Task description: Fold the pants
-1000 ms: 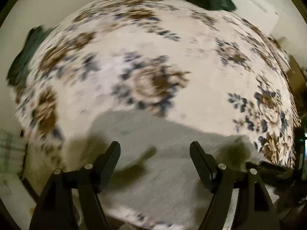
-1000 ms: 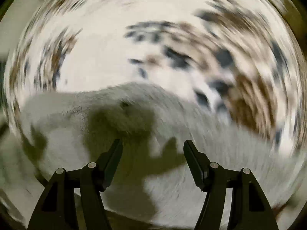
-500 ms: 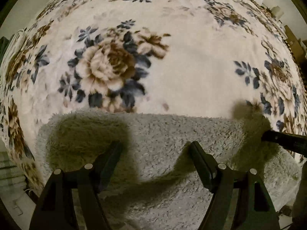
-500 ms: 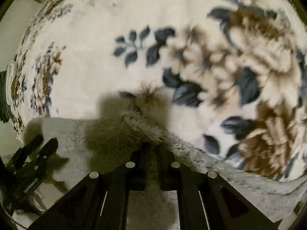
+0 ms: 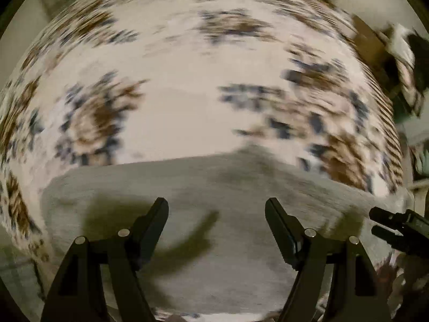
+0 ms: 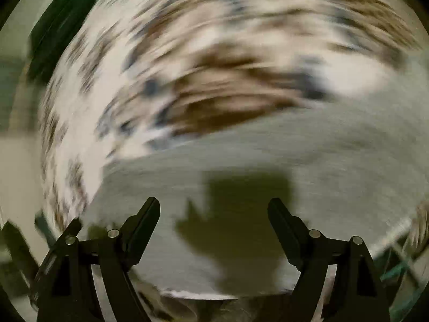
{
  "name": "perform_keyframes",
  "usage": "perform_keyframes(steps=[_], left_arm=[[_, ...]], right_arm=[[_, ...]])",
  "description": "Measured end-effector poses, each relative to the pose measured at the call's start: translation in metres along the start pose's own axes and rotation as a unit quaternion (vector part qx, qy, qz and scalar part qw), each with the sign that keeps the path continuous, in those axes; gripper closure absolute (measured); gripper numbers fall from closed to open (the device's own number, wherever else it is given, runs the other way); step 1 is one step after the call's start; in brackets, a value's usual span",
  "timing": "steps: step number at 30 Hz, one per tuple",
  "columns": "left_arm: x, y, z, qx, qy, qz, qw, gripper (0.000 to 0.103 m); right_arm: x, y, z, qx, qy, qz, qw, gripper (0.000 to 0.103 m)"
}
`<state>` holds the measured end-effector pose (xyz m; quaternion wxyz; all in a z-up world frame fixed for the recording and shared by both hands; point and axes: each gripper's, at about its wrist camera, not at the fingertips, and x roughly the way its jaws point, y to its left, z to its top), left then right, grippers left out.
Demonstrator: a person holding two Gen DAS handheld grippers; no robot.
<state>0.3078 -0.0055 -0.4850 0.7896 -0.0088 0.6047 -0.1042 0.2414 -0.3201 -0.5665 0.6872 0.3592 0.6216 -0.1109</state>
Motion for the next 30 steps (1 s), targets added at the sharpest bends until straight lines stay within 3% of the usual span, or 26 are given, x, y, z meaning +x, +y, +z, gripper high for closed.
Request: perform_keyframes(steps=[4,8,13,17,18,19,20,21,26,30], left_arm=[[0.016,-0.077,-0.007,0.049,0.023,-0.024,0.9982,0.03],[0.03,-0.142,-0.015,0.08,0.038,-0.037,0.9954,0.03],[0.043,-0.213,-0.017,0.104,0.036,-0.047,0.9929,0.03],[0.058,-0.261,-0.016,0.121,0.037,-0.045,0.9909,0.03],[0.061,-0.269,-0.016,0.122,0.037,-0.045,0.9908,0.03],[0.065,-0.277,-0.016,0.124,0.037,-0.043,0.9906,0.03],[0.068,-0.284,-0.016,0.126,0.038,-0.041,0.9904,0.03],[0.07,-0.29,-0.016,0.128,0.038,-0.04,0.9902,0.03],[0.082,-0.311,-0.022,0.145,0.047,-0.031,0.9878,0.03],[0.086,-0.321,-0.027,0.151,0.053,-0.03,0.9866,0.03]], right_arm=[[-0.045,-0.125,0.006,0.134,-0.054,-0.016,0.989,0.018],[-0.087,-0.226,0.029,0.19,-0.095,-0.046,0.976,0.018],[-0.125,-0.294,0.096,0.152,-0.131,-0.084,0.976,0.018],[-0.107,-0.3,0.146,0.092,-0.102,-0.082,0.987,0.018],[-0.099,-0.297,0.155,0.07,-0.089,-0.087,0.99,0.026],[-0.092,-0.293,0.162,0.045,-0.082,-0.103,0.99,0.058],[-0.084,-0.286,0.164,0.028,-0.081,-0.123,0.989,0.081],[-0.08,-0.284,0.168,0.013,-0.079,-0.147,0.986,0.098],[-0.098,-0.302,0.176,0.071,-0.15,-0.141,0.976,0.098],[-0.086,-0.32,0.186,0.098,-0.112,-0.083,0.985,0.097]])
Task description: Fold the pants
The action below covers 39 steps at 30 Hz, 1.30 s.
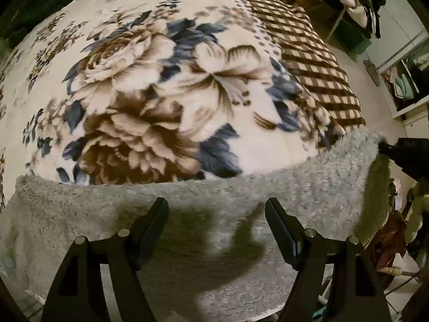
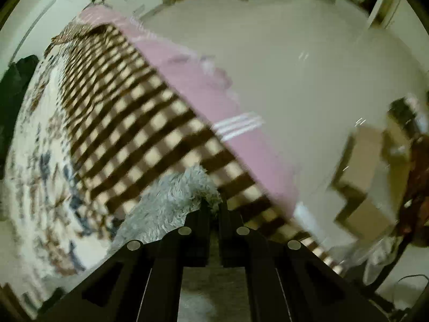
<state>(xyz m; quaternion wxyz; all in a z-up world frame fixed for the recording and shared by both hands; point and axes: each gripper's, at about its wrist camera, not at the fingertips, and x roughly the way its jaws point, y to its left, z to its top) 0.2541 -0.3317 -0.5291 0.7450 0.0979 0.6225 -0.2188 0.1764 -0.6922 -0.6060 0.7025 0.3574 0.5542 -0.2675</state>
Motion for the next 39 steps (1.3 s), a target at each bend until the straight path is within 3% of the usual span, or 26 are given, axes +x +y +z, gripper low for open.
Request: perform_keyframes(steps=[2,4,6,10,13,16,19,20,21,22,27,29,30,32,33,36,39], left_arm=[[0.002,-0.004,-0.001,0.001,0.003,-0.001,1.0,0.03],[0.003,-0.008,-0.001,0.001,0.004,-0.004,1.0,0.03],[0.006,-0.011,-0.002,0.003,0.006,-0.007,0.9999,0.03],[0.019,-0.012,-0.018,-0.002,0.03,-0.018,0.9994,0.03],[0.041,-0.005,-0.037,-0.022,0.066,-0.036,0.9969,0.03],[0.057,0.004,-0.048,-0.032,0.052,-0.045,0.9971,0.03],[0.065,0.005,-0.049,-0.035,0.037,-0.062,0.9967,0.013],[0.068,0.002,-0.048,-0.036,0.036,-0.071,0.9962,0.0],[0.071,-0.001,-0.047,-0.036,0.036,-0.072,0.9961,0.0],[0.073,-0.004,-0.045,-0.035,0.038,-0.059,0.9969,0.0],[0.085,-0.032,-0.047,-0.013,0.038,0.043,0.9983,0.0],[0.086,-0.035,-0.049,-0.018,0.036,0.053,0.9978,0.0],[0.086,-0.036,-0.048,-0.017,0.041,0.053,0.9976,0.0],[0.083,-0.038,-0.043,-0.023,0.052,0.045,0.9974,0.0],[0.081,-0.039,-0.036,-0.028,0.054,0.039,0.9974,0.0],[0.067,-0.034,-0.036,-0.042,0.047,0.016,0.9979,0.0],[0.054,-0.03,-0.035,-0.037,0.035,0.015,0.9986,0.0]], right_arm=[[0.002,-0.005,-0.003,0.004,0.032,0.031,0.999,0.083],[-0.014,-0.019,-0.016,0.019,0.017,0.04,0.999,0.031],[-0.034,-0.043,-0.036,0.058,-0.002,0.061,0.996,0.024],[-0.035,-0.097,-0.096,0.152,0.024,0.1,0.983,0.024],[-0.004,-0.12,-0.141,0.183,0.053,0.131,0.973,0.024],[0.038,-0.123,-0.17,0.192,0.065,0.194,0.96,0.024],[0.056,-0.118,-0.179,0.196,0.022,0.253,0.947,0.022],[0.057,-0.118,-0.179,0.197,0.009,0.267,0.943,0.022],[0.059,-0.117,-0.178,0.202,-0.002,0.283,0.938,0.022],[0.062,-0.113,-0.177,0.206,-0.013,0.305,0.93,0.022],[0.085,-0.091,-0.166,0.207,-0.032,0.348,0.914,0.022],[0.091,-0.082,-0.164,0.206,-0.038,0.363,0.908,0.023],[0.092,-0.078,-0.164,0.207,-0.043,0.374,0.903,0.026],[0.094,-0.071,-0.166,0.209,-0.053,0.394,0.894,0.05],[0.093,-0.069,-0.167,0.209,-0.059,0.395,0.893,0.079],[0.079,-0.07,-0.176,0.214,-0.091,0.359,0.904,0.082],[0.071,-0.069,-0.182,0.211,-0.097,0.339,0.912,0.083]])
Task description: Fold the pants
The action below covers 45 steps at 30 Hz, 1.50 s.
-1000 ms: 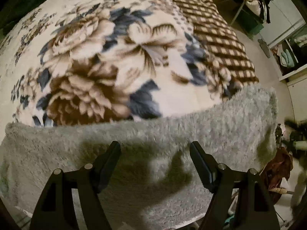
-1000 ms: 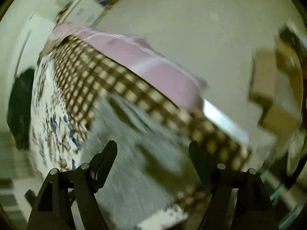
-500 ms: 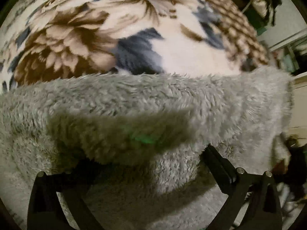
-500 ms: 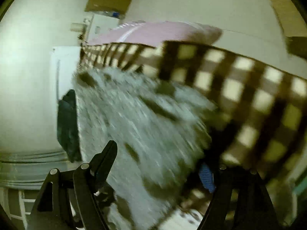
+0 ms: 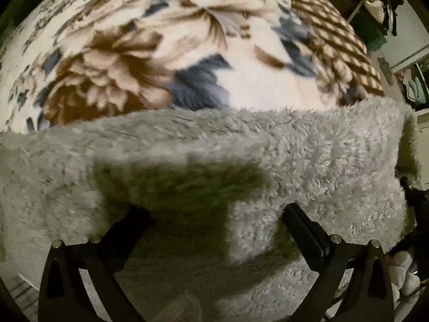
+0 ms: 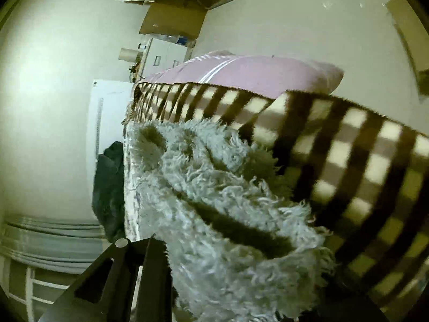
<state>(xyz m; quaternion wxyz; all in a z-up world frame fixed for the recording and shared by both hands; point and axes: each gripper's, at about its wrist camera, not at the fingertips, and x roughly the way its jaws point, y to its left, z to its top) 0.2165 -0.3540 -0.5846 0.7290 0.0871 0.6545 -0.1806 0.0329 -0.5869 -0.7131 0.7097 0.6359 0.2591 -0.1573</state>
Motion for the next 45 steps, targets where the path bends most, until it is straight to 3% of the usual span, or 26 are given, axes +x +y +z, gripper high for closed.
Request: perform_keyframes(steps=[4,6,12,17,21,27,32,35,36,37,39,42,45], left_arm=[[-0.023,0.019,0.005,-0.012,-0.017,0.012,0.9997,0.0],[-0.04,0.036,0.006,-0.029,-0.03,0.012,0.9991,0.0],[-0.083,0.091,-0.01,-0.073,-0.045,-0.005,0.9963,0.0],[-0.115,0.153,-0.026,-0.11,-0.061,-0.016,0.9919,0.0],[-0.146,0.217,-0.049,-0.148,-0.07,-0.014,0.9864,0.0],[-0.176,0.317,-0.085,-0.181,-0.082,0.027,0.9796,0.0],[-0.177,0.38,-0.11,-0.21,-0.076,0.046,0.9736,0.0],[-0.177,0.4,-0.118,-0.221,-0.076,0.045,0.9712,0.0],[-0.177,0.405,-0.119,-0.222,-0.078,0.042,0.971,0.0],[-0.177,0.408,-0.12,-0.221,-0.079,0.04,0.9712,0.0],[-0.176,0.41,-0.12,-0.219,-0.08,0.029,0.9721,0.0],[-0.17,0.405,-0.116,-0.21,-0.078,0.01,0.9745,0.0],[-0.155,0.39,-0.109,-0.194,-0.069,-0.014,0.9786,0.0]], right_arm=[[-0.004,0.005,-0.009,0.0,0.004,-0.007,1.0,0.083],[-0.027,0.014,0.005,-0.019,0.003,-0.016,1.0,0.083],[-0.045,0.098,-0.025,-0.128,0.005,-0.062,0.99,0.083],[-0.037,0.181,-0.092,-0.216,0.018,-0.074,0.973,0.083],[-0.02,0.233,-0.175,-0.297,0.043,-0.083,0.95,0.083],[0.053,0.263,-0.324,-0.393,0.137,-0.107,0.903,0.083],[0.116,0.245,-0.442,-0.486,0.211,-0.155,0.834,0.083],[0.148,0.222,-0.488,-0.516,0.269,-0.219,0.783,0.066],[0.152,0.218,-0.498,-0.517,0.29,-0.223,0.774,0.046],[0.15,0.218,-0.499,-0.51,0.299,-0.214,0.777,0.025],[0.137,0.223,-0.496,-0.483,0.313,-0.188,0.796,0.012],[0.103,0.229,-0.477,-0.447,0.316,-0.159,0.822,0.012],[0.067,0.227,-0.438,-0.394,0.293,-0.16,0.857,0.012]])
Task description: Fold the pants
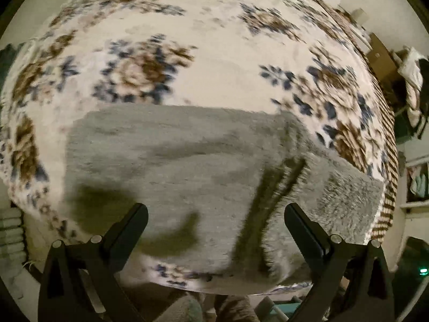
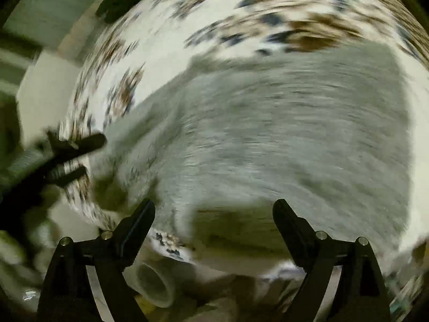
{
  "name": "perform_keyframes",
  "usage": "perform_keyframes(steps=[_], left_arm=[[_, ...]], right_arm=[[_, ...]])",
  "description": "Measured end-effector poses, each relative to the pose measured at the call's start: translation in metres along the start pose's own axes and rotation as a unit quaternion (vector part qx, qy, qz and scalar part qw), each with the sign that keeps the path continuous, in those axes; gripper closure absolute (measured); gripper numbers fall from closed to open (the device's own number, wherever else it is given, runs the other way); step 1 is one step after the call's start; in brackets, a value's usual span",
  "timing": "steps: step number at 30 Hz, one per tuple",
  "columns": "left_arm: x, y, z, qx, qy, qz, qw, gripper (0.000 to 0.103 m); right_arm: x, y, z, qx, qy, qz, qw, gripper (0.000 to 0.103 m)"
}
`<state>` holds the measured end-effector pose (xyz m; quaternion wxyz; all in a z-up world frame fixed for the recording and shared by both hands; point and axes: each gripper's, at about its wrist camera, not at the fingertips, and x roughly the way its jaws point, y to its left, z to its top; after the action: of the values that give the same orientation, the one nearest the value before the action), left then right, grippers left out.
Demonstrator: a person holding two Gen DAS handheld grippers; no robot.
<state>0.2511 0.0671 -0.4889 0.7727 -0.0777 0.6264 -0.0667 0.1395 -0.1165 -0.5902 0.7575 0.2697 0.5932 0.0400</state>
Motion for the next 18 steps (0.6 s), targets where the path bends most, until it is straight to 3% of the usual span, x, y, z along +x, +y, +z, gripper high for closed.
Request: perform_keyframes(steps=[4,8,10,11,12,15,18], left_arm=[[0.041,-0.032,-0.005,0.035,0.033,-0.022,0.9986,0.0],[0.071,-0.056,0.001,0.051,0.039,-0.034,0.9974,0.004],[0.083,-0.062,0.003,0.055,0.043,-0.036,0.9969,0.028],[0.091,-0.063,0.003,0.058,0.056,-0.045,0.9958,0.076],[0.096,-0.062,0.001,0.058,0.068,-0.056,0.9944,0.099],[0.09,-0.042,-0.007,0.061,0.046,-0.044,0.9961,0.099],[0.09,-0.007,-0.008,0.02,0.058,-0.017,0.9979,0.099]], right_arm=[[-0.035,-0.071,0.002,0.103,-0.017,-0.042,0.994,0.011],[-0.053,-0.133,0.017,0.182,-0.029,-0.067,0.981,0.011],[-0.053,-0.156,0.021,0.199,-0.03,-0.076,0.977,0.012],[-0.052,-0.16,0.023,0.201,-0.029,-0.077,0.976,0.012],[-0.048,-0.165,0.025,0.203,-0.025,-0.078,0.976,0.012],[-0.027,-0.181,0.028,0.221,0.003,-0.076,0.972,0.012],[-0.016,-0.194,0.02,0.245,0.021,-0.075,0.966,0.012]])
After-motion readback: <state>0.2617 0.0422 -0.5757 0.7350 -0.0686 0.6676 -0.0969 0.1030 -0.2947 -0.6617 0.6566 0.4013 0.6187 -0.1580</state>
